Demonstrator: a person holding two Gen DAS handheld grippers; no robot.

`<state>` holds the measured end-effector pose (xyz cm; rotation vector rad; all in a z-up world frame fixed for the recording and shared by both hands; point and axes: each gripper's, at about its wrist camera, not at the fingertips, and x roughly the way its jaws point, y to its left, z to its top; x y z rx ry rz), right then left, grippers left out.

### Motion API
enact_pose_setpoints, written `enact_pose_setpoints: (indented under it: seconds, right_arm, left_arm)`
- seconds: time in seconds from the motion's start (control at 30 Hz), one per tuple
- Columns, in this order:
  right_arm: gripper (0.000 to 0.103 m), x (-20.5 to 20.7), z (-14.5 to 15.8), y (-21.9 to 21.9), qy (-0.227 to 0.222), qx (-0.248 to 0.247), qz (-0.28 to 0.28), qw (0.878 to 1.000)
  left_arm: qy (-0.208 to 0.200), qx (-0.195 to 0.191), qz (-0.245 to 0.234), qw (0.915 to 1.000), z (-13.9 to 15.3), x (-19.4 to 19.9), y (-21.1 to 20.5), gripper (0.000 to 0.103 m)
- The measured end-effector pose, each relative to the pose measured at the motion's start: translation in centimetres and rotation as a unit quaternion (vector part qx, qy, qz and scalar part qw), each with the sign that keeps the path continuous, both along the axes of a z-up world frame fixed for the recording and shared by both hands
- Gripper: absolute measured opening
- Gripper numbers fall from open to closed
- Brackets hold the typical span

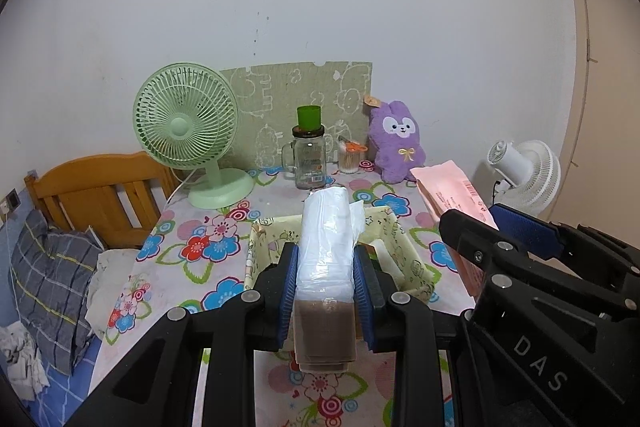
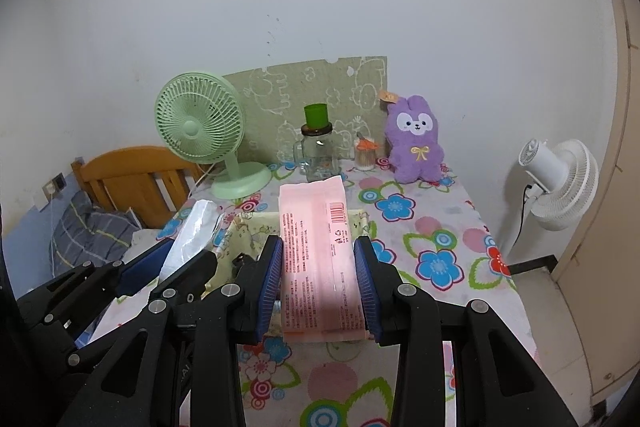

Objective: Organize soft objects
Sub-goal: 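Carry the tissue roll with the left gripper while the right gripper carries the pink pack over the basket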

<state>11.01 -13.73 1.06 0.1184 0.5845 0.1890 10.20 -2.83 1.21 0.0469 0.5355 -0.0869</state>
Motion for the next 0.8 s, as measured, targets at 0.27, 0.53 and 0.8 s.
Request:
enact_pose_setpoints:
  seconds: [0.27, 0.53, 0.8]
  right_arm:
    - [0.04, 3.4, -1.2, 0.3, 0.016, 0.001, 0.003, 1.0]
    - [0.04, 6.1, -2.5, 0.4, 0.028, 0.004, 0.002, 1.0]
    - [0.04, 9.0, -4.1, 0.8, 0.048, 0.002, 0.006, 0.999]
  left_arm:
    - [0.015, -0.001, 0.005, 0.9999, -0.9, 2.9, 0.2, 0.027]
    - [0.028, -0.003, 0.008, 0.9996, -2.0, 5.5, 0.4, 0.027]
    - [0.05, -0.013, 0.014, 0.9986, -3.6, 8.5, 1.0, 0.027]
